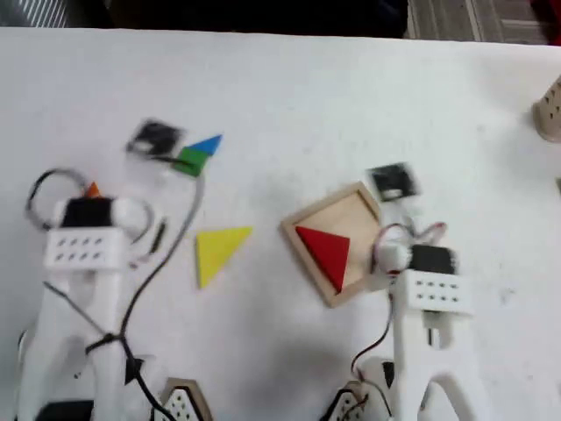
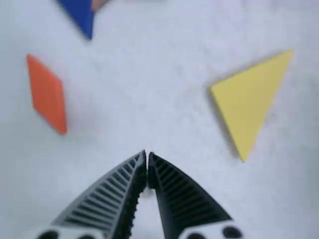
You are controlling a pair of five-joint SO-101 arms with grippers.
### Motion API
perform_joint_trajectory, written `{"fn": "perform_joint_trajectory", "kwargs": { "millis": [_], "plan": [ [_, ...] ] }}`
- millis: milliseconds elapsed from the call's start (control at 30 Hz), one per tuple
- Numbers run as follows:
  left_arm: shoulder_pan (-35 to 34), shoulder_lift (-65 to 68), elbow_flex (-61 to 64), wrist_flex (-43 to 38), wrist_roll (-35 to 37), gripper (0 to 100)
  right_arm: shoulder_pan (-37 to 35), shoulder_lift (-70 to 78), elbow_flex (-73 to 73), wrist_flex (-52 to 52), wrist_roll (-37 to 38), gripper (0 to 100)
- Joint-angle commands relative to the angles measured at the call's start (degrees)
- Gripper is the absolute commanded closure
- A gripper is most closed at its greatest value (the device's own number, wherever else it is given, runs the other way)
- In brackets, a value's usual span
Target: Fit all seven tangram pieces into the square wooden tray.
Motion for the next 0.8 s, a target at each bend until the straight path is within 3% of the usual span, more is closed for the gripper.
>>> {"fn": "perform_joint_trajectory", "kwargs": {
  "millis": [0, 100, 233, 433, 500, 633, 767],
  "plan": [
    [-13.0, -7.1, 7.4, -4.7, 4.6, 98, -8.7, -0.6, -4.8, 3.5, 1.5, 97.4],
    [-19.7, -7.6, 12.2, -8.6, 7.6, 98, -14.6, -0.6, -10.8, 7.6, 2.1, 96.1],
    [-26.9, -7.6, 16.1, -12.7, 8.8, 98, -25.2, -0.6, -15.7, 12.0, 3.8, 86.0],
    [-33.0, -7.6, 19.9, -18.0, 11.6, 98, -38.7, 1.0, -15.7, 5.4, 3.3, 77.8],
    [-33.8, -7.6, 20.0, -18.5, 11.5, 98, -40.4, 3.7, -16.0, -0.5, -3.4, 77.9],
    [-33.5, -7.6, 20.0, -18.5, 11.5, 98, -40.7, 11.9, -15.7, -14.2, -27.8, 77.7],
    [-33.5, -7.6, 21.5, -22.2, 11.5, 98, -41.8, 22.2, -16.3, -24.4, -37.4, 77.6]
  ]
}}
